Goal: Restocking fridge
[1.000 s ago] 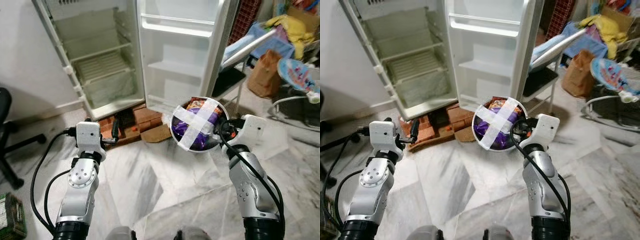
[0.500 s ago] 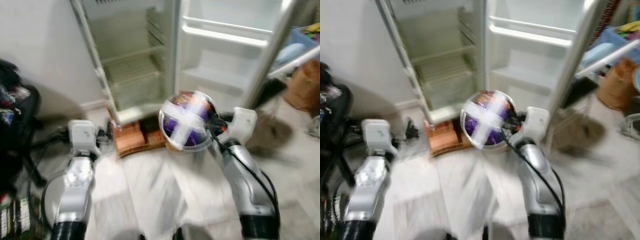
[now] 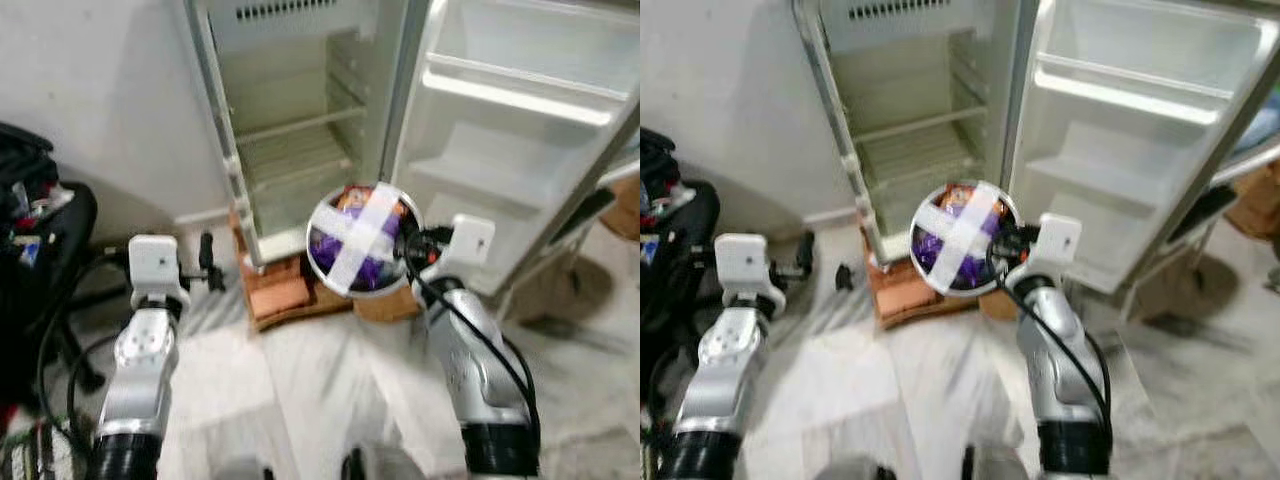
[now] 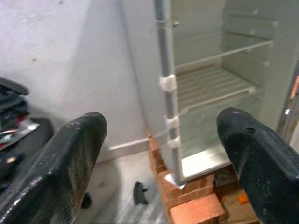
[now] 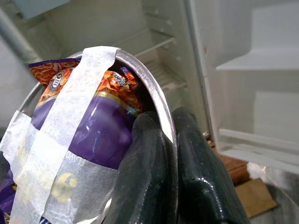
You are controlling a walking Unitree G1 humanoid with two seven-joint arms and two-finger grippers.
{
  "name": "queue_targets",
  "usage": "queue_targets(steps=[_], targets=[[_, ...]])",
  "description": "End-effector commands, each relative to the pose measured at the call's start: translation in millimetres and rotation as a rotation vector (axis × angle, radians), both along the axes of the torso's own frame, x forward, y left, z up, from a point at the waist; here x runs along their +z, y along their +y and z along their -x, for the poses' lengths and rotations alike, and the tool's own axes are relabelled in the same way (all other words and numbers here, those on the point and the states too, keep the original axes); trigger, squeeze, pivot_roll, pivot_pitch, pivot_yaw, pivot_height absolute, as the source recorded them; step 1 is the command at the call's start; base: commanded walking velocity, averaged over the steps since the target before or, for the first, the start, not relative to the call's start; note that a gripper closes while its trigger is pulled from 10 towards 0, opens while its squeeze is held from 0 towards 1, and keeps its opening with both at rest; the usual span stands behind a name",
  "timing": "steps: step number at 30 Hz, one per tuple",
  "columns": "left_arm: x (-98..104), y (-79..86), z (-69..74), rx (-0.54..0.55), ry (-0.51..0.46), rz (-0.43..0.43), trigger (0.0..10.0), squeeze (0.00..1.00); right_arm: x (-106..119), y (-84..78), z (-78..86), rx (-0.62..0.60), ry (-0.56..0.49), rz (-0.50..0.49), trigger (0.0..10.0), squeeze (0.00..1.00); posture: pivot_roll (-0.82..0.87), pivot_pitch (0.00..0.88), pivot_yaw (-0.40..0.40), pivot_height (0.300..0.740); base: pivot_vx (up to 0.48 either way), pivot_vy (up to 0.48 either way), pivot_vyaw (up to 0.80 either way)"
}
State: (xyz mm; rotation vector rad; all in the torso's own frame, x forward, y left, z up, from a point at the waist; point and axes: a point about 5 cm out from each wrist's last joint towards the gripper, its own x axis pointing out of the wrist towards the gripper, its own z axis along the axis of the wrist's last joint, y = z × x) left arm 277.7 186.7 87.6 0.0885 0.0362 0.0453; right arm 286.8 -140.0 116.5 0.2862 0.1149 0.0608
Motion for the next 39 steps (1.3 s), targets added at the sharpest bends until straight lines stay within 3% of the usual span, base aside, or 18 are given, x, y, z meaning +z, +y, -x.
queue_targets(steps=[1,19,25,39], targets=[[2,-4.2,-2.1,-0.021,-0.009,-0.015,10.0,0.0,7,-3.6,-2.0,-0.016,-0.032,0.005,10.0,0.0,0.0,0.081,-0.002,0.74,0.48,0.0,0.0],[2,-5.3,-3.3,-0.007,-0.006,-0.005,10.0,0.0,7,5.0,-5.8,0.054,-0.041,0.036,10.0,0.0,0.0,0.075,-0.015,0.74,0.447,0.0,0.0],[1,-5.7,-2.9,-0.002,-0.006,-0.007,10.0,0.0,7,6.2,-6.4,0.066,-0.042,0.039,10.0,0.0,0.01,0.075,-0.018,0.74,0.35,0.0,0.75],[1,-5.9,-3.0,0.003,-0.007,-0.006,10.0,0.0,5,5.4,-7.8,0.063,-0.033,0.046,10.0,0.0,0.01,0.083,-0.021,0.74,0.0,0.0,0.0]])
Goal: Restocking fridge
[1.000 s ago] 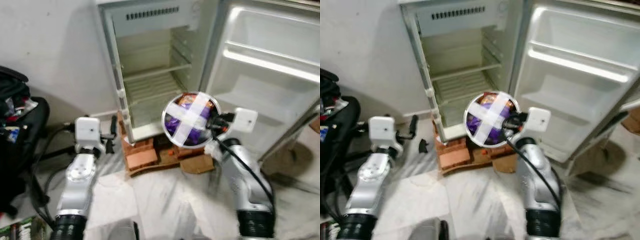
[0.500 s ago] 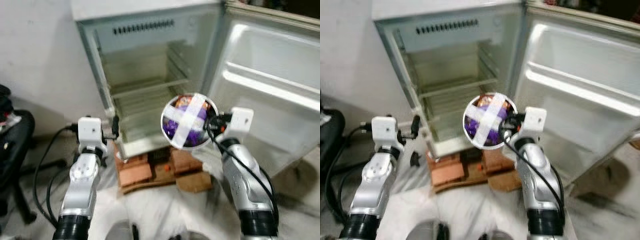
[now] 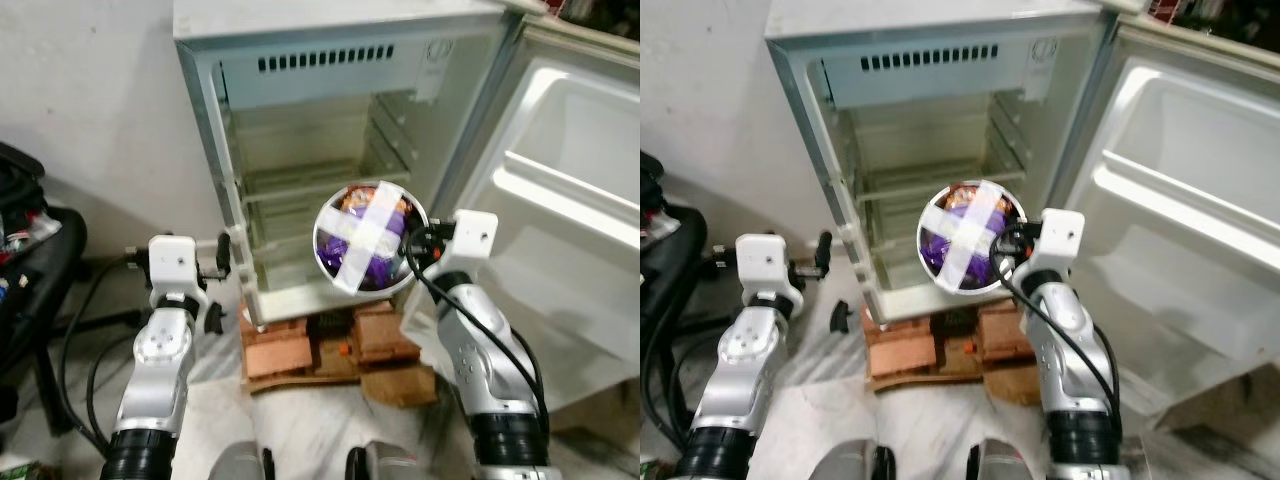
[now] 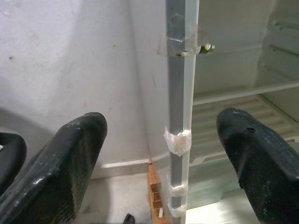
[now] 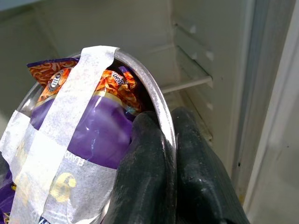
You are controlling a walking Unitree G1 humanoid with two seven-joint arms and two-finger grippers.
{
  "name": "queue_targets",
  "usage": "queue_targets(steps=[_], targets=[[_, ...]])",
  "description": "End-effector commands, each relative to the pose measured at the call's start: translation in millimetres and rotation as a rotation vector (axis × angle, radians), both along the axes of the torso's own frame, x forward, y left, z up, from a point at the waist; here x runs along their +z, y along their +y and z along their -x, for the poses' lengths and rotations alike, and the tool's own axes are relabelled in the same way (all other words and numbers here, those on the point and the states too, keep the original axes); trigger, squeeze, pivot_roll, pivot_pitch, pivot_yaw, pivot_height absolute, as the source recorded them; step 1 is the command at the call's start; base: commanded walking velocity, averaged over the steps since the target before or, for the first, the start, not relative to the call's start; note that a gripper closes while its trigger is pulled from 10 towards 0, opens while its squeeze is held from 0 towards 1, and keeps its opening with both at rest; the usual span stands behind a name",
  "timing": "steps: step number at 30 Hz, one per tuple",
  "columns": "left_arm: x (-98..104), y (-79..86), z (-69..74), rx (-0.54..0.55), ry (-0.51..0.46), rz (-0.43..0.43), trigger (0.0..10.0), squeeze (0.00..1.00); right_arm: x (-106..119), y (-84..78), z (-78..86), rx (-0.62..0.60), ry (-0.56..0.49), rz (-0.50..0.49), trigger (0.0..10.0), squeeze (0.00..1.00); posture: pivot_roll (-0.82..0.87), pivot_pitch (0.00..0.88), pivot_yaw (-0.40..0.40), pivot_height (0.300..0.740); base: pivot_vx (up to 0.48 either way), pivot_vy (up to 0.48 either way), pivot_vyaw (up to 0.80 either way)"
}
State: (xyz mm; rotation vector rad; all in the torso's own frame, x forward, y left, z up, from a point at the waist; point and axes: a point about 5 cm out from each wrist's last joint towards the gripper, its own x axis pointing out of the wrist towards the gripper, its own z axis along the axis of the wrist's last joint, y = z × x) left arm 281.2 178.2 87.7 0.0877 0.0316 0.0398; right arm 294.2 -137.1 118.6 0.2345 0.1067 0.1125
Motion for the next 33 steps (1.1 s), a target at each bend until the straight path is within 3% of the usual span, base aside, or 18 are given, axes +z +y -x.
queue_targets(steps=[1,12,20,23,33], targets=[[1,2.8,0.5,0.01,-0.003,-0.005,10.0,0.0,3,2.6,-0.3,0.01,-0.015,-0.002,10.0,0.0,0.01,0.083,-0.021,0.74,0.0,0.0,0.0],[3,5.5,1.8,0.03,-0.014,0.01,10.0,0.0,3,2.9,-0.5,0.013,-0.016,0.004,10.0,0.0,0.01,0.083,-0.02,0.74,0.207,0.0,0.0],[1,12.4,12.4,0.051,-0.001,0.02,10.0,0.0,-1,-0.9,0.2,0.005,-0.002,0.01,10.0,0.0,0.01,0.087,-0.022,0.74,0.313,0.229,0.0],[-1,14.6,22.4,0.076,0.014,0.017,10.0,0.0,-4,-1.0,0.7,0.011,0.015,0.022,10.0,0.0,0.02,0.087,-0.025,0.74,0.102,0.0,0.0],[1,17.7,29.0,0.087,0.015,0.011,10.0,0.0,-5,-0.5,-2.2,0.011,0.02,0.023,10.0,0.0,0.03,0.088,-0.029,0.74,0.0,0.0,0.65]])
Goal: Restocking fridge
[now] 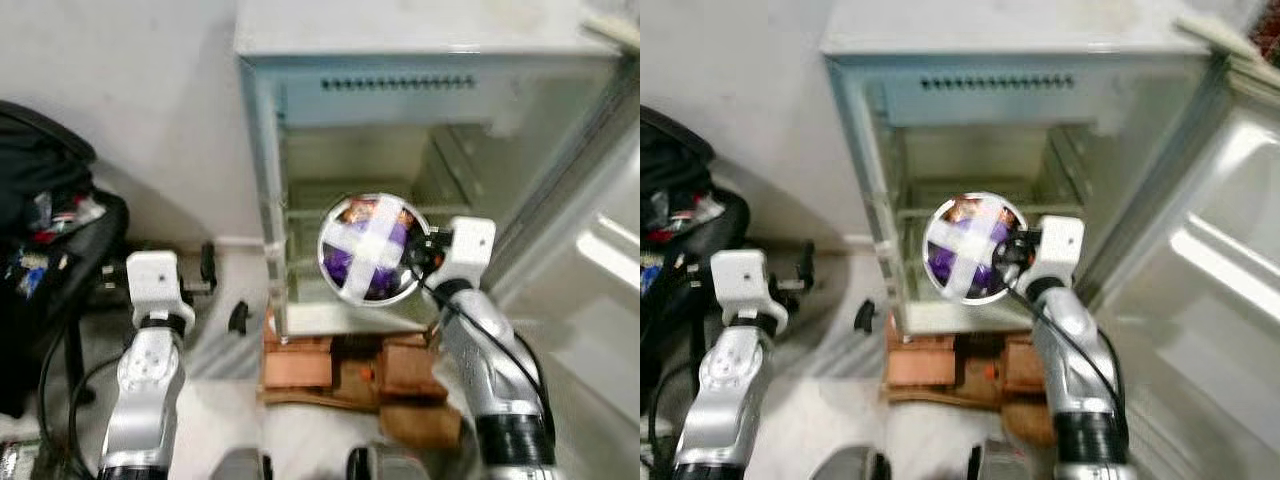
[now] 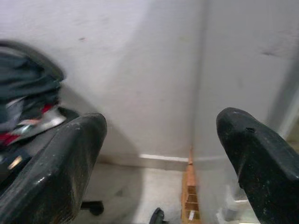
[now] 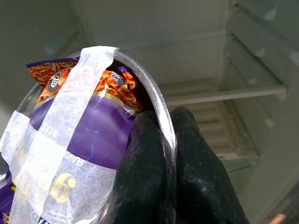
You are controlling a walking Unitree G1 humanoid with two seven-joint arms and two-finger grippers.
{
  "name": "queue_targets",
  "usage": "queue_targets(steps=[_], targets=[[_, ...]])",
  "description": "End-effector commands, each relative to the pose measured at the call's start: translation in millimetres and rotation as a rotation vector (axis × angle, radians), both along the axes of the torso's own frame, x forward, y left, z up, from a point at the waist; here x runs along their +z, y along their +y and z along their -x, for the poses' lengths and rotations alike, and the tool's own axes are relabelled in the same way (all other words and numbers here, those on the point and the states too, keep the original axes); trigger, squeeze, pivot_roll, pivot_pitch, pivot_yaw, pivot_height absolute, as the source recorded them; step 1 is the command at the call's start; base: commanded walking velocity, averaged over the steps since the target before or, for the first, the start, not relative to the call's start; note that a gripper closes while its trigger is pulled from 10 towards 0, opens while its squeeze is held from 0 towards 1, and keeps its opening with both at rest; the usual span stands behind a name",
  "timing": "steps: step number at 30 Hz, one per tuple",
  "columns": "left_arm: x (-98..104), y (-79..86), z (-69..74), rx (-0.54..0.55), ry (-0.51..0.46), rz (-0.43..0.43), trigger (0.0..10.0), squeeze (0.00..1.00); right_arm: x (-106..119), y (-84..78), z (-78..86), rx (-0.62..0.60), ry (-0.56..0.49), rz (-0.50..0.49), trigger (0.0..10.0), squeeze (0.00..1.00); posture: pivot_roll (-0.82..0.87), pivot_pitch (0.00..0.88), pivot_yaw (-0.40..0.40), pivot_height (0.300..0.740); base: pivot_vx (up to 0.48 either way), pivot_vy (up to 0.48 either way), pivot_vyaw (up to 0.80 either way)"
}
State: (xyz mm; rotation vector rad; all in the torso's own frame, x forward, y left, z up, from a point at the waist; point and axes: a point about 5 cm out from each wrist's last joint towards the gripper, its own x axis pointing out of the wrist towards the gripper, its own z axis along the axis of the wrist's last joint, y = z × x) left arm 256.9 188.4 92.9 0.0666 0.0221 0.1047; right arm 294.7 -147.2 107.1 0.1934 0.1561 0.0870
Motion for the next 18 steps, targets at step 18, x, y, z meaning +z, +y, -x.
queue_targets(steps=[18], targets=[[0.3,7.1,5.7,0.006,0.013,0.015,10.0,0.0,6.3,6.4,-3.2,-0.009,-0.035,-0.026,10.0,0.0,0.03,0.09,-0.026,0.74,0.213,0.0,0.0]])
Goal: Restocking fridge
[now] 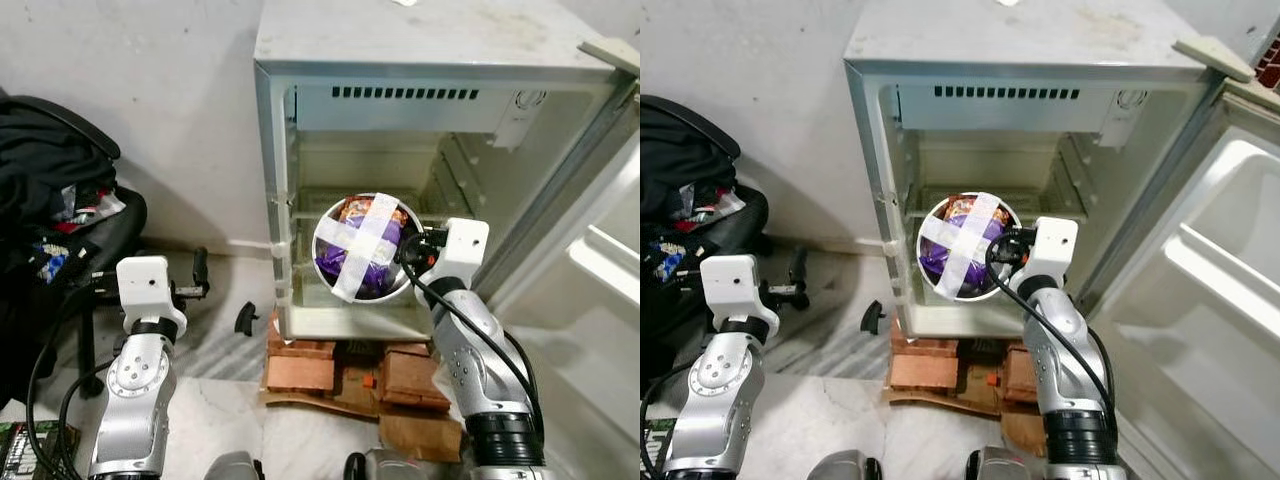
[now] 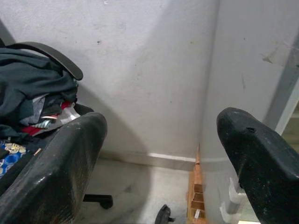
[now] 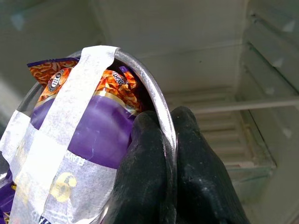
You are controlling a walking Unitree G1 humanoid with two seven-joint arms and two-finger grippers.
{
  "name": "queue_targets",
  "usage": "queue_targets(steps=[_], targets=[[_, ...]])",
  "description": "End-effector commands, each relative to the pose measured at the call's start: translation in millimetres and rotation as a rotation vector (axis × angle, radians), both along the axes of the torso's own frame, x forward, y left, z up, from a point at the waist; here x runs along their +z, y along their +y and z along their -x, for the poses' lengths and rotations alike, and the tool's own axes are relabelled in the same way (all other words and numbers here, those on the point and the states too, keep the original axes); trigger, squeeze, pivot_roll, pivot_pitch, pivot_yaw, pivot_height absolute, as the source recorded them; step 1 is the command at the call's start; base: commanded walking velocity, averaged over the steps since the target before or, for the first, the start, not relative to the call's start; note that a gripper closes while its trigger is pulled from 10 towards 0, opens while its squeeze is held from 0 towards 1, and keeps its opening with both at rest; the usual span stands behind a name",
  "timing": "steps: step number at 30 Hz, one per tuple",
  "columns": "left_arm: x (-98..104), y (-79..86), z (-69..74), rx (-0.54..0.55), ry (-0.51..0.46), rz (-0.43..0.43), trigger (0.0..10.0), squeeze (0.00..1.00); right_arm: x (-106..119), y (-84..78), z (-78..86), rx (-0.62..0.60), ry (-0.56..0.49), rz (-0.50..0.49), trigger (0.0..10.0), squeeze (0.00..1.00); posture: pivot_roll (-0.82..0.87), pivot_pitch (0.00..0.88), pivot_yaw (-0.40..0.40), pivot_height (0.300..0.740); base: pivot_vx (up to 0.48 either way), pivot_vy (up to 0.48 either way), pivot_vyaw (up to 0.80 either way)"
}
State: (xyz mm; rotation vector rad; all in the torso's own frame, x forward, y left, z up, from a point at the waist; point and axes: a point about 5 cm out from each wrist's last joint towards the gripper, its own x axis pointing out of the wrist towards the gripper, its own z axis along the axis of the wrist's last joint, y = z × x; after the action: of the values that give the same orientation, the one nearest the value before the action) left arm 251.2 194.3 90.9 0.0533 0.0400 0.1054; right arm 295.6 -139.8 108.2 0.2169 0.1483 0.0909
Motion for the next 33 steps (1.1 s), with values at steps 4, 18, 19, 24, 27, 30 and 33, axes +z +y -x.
queue_targets(steps=[4,18,19,24,27,30,33], targets=[[1,-1.2,-0.2,-0.014,0.001,-0.004,10.0,0.0,5,-0.8,-3.6,-0.015,-0.026,0.004,10.0,0.0,0.03,0.09,-0.029,0.74,0.333,0.0,0.0],[1,19.9,12.8,0.103,0.009,-0.023,10.0,0.0,5,-2.0,-8.0,-0.03,-0.026,-0.008,10.0,0.0,0.05,0.1,-0.035,0.74,0.0,0.0,0.0],[0,24.8,14.2,0.134,0.016,-0.023,10.0,0.0,6,-0.9,-10.8,-0.033,-0.028,-0.021,10.0,0.0,0.05,0.108,-0.039,0.74,0.0,0.0,0.0],[0,27.4,16.8,0.148,0.022,-0.02,10.0,0.0,8,1.8,-17.6,-0.034,-0.037,-0.04,10.0,0.0,0.07,0.135,-0.049,0.74,0.0,0.0,0.0],[1,25.8,19.3,0.149,0.027,-0.021,10.0,0.0,9,5.7,-24.7,-0.03,-0.045,-0.051,10.0,0.0,0.08,0.148,-0.054,0.74,0.0,0.0,0.0],[2,23.5,23.1,0.152,0.029,-0.019,10.0,0.0,10,9.5,-35.4,-0.04,-0.043,-0.063,10.0,0.0,0.11,0.18,-0.067,0.74,0.0,0.0,0.0],[5,25.0,29.3,0.17,0.032,-0.015,10.0,0.0,15,11.2,-52.3,-0.064,-0.041,-0.075,10.0,0.0,0.13,0.208,-0.08,0.74,0.0,0.0,0.0]])
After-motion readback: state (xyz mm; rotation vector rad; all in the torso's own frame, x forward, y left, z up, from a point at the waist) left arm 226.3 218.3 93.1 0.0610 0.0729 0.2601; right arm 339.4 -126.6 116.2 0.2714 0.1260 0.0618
